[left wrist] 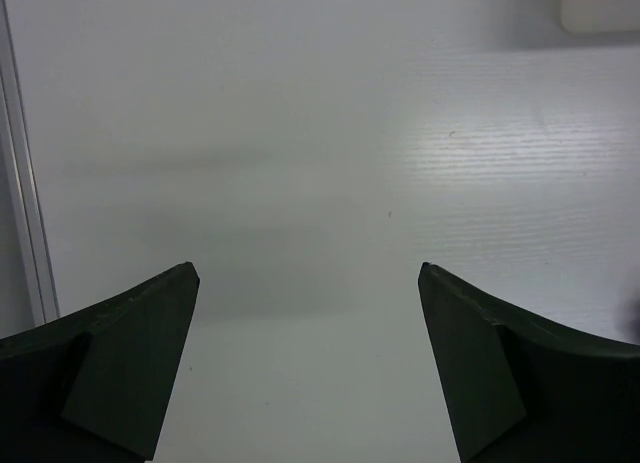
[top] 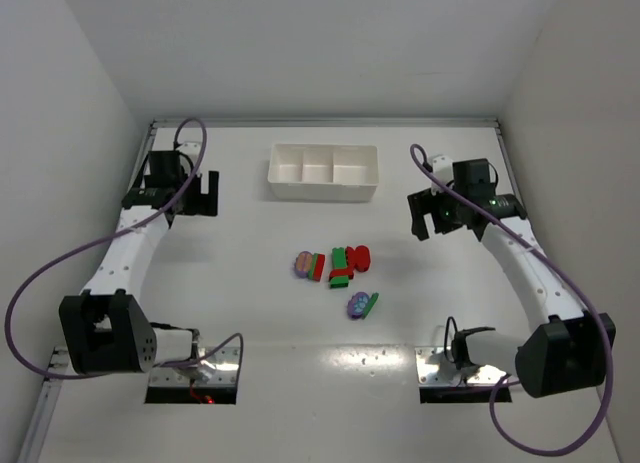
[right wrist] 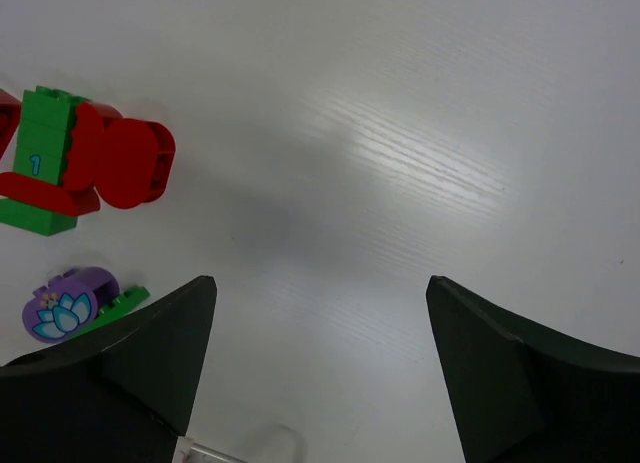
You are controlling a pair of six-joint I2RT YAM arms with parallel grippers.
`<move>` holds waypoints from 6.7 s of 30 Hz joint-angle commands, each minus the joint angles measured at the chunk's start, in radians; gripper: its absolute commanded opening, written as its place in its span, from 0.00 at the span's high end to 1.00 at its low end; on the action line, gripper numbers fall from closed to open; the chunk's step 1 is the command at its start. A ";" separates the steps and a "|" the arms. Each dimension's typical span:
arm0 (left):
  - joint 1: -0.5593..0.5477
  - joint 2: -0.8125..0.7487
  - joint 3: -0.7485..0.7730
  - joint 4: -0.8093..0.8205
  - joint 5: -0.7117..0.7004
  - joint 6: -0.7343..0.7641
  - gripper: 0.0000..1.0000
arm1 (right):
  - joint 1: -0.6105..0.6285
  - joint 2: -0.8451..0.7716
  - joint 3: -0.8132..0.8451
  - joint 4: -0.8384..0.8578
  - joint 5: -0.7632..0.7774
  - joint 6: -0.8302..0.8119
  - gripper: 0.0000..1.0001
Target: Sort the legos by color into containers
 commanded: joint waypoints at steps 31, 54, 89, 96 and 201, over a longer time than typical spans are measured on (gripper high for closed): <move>0.008 0.088 0.074 -0.057 0.166 0.000 0.00 | 0.112 0.171 -0.090 -0.184 -0.377 -0.971 0.74; 0.008 0.242 0.175 -0.057 0.247 0.000 0.00 | 0.325 0.223 -0.135 -0.195 -0.428 -1.336 0.48; 0.008 0.280 0.192 -0.057 0.238 0.009 0.00 | 0.563 0.459 -0.096 -0.140 -0.325 -1.379 0.65; 0.008 0.289 0.201 -0.057 0.252 0.018 0.00 | 0.591 0.479 -0.105 -0.081 -0.256 -1.281 0.94; -1.069 0.330 0.022 0.104 -0.176 -0.407 0.19 | 0.080 0.193 0.070 0.239 -0.030 -0.081 0.18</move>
